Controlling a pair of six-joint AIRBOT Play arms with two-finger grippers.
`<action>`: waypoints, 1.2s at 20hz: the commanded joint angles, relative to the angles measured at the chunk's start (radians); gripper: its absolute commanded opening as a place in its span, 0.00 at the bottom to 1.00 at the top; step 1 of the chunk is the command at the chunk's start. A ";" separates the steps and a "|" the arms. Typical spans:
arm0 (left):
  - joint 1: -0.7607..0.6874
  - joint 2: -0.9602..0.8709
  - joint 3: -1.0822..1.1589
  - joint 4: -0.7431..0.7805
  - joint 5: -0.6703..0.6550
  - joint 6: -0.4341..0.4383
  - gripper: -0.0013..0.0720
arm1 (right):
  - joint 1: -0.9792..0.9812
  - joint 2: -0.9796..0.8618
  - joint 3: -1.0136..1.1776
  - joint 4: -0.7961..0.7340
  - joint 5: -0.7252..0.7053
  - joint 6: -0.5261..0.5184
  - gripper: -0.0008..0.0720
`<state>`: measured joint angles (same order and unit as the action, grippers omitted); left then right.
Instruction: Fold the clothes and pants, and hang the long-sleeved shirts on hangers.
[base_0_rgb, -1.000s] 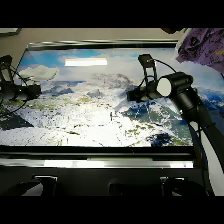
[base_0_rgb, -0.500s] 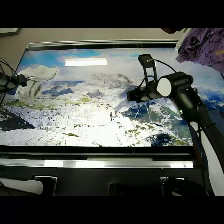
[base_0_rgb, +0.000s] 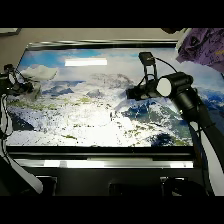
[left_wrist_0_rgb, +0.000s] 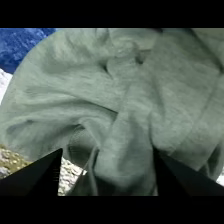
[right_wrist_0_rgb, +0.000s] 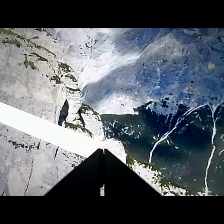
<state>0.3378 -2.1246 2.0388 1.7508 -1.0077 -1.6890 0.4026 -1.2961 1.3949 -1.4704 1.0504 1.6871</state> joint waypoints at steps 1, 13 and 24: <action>-0.013 -0.005 0.013 -0.034 -0.115 0.010 0.06 | 0.001 0.000 0.001 0.000 -0.010 0.003 0.06; -0.453 0.552 -0.077 -0.415 -0.395 -0.227 0.03 | 0.001 0.127 0.003 -0.125 0.243 0.003 0.06; -1.050 0.258 -0.077 -0.369 -0.332 -0.511 0.30 | 0.001 0.264 0.002 -0.267 0.468 0.013 0.14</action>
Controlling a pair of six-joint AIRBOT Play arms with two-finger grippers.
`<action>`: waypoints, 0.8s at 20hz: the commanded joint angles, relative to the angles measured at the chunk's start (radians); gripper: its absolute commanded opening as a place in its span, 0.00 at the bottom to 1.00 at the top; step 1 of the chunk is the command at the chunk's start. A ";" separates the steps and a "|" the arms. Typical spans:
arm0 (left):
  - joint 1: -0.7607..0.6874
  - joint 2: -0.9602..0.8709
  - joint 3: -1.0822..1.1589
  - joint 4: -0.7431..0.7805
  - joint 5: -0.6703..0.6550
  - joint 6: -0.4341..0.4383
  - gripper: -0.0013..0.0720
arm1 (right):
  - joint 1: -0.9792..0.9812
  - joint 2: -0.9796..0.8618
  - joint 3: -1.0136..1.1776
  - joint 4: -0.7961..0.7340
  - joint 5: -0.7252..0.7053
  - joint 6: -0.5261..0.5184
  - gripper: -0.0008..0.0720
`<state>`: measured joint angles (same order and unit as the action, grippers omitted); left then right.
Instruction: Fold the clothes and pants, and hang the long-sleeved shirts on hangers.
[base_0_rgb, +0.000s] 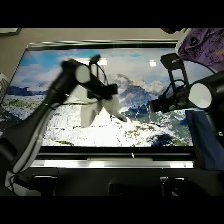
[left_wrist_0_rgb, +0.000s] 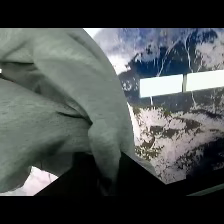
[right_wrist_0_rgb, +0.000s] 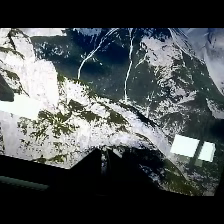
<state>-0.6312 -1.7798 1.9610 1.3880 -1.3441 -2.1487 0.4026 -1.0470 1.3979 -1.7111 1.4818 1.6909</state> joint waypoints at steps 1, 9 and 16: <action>-0.064 -0.084 0.002 -0.007 -0.003 -0.049 0.60 | 0.000 0.015 -0.002 -0.044 0.021 0.019 0.18; 0.320 0.167 0.024 0.273 -0.157 0.241 0.86 | -0.635 0.015 -0.166 0.498 -0.178 -0.008 0.62; 0.565 0.163 0.022 0.273 -0.159 0.261 0.86 | -0.662 -0.141 -0.667 0.906 -0.340 -0.248 0.61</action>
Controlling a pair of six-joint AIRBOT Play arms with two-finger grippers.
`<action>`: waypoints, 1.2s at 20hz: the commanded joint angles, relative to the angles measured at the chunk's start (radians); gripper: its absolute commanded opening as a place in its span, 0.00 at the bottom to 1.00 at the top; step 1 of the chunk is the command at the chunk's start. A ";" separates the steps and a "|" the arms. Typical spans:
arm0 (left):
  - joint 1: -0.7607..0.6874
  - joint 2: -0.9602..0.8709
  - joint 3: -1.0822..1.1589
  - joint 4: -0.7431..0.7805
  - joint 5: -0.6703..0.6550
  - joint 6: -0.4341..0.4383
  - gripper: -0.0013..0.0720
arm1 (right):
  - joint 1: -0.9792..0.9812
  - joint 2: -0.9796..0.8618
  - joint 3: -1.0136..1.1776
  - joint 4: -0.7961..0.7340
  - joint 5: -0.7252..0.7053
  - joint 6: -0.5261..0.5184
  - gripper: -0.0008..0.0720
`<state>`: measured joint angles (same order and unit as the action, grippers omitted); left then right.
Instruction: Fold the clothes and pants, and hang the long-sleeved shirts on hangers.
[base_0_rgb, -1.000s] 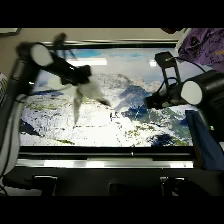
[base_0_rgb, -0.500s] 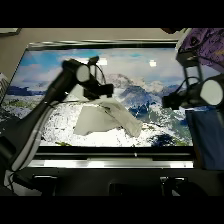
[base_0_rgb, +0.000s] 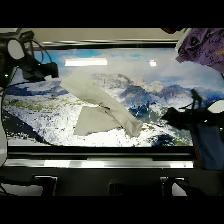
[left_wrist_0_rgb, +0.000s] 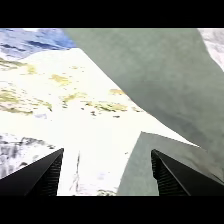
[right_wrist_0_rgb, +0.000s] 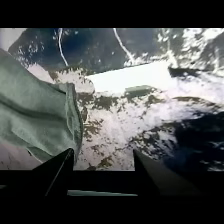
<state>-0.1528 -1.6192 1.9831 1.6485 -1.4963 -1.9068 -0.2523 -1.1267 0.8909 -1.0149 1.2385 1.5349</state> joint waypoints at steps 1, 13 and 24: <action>0.101 0.003 0.000 0.012 -0.006 0.019 0.86 | 0.018 -0.084 -0.187 0.249 -0.137 -0.109 0.61; 0.166 -0.012 -0.044 -0.010 0.000 0.064 0.86 | 0.280 -0.266 -0.190 0.356 -0.346 -0.143 0.06; 0.356 -0.189 -0.441 -0.789 0.620 0.277 0.86 | 0.280 -0.103 -0.115 0.197 -0.215 -0.037 0.05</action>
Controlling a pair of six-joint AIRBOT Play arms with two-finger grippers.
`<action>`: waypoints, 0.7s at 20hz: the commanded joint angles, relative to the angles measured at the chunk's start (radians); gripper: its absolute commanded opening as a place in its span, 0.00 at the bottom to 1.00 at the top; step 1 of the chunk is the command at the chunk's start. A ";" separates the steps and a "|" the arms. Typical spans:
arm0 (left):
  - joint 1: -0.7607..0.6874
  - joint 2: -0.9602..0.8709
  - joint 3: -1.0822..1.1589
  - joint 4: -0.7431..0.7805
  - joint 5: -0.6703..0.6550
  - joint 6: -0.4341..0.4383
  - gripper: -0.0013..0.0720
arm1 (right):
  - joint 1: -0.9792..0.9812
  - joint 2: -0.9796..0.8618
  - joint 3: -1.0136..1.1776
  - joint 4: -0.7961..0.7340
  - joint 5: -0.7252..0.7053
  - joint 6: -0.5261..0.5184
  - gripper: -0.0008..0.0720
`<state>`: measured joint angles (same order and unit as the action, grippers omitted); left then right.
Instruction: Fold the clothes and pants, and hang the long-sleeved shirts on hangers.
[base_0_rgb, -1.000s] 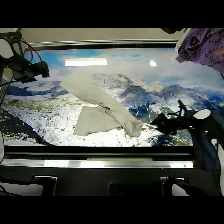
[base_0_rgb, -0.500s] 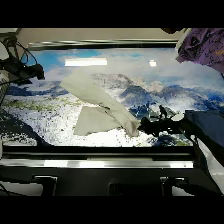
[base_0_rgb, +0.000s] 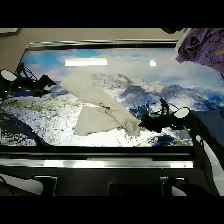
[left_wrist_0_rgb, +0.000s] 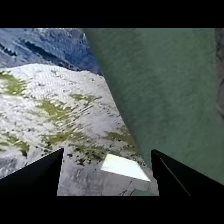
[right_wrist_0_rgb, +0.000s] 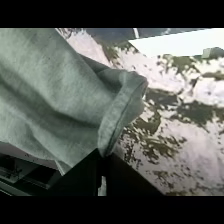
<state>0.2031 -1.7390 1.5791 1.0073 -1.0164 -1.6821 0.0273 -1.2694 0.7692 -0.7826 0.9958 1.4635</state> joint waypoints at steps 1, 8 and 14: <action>-0.008 -0.098 -0.036 -0.184 0.171 0.080 0.86 | 0.001 0.052 0.006 -0.050 0.027 0.055 0.05; -0.031 -0.261 0.068 -0.248 0.233 0.090 0.84 | 0.001 0.060 0.006 -0.058 0.023 0.095 0.05; -0.068 -0.380 0.215 -0.249 0.228 0.039 0.83 | 0.001 0.060 0.006 -0.060 0.024 0.097 0.05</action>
<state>0.1497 -2.0640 1.7359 0.7601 -0.7921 -1.6085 0.0277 -1.2098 0.7746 -0.8413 1.0203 1.5570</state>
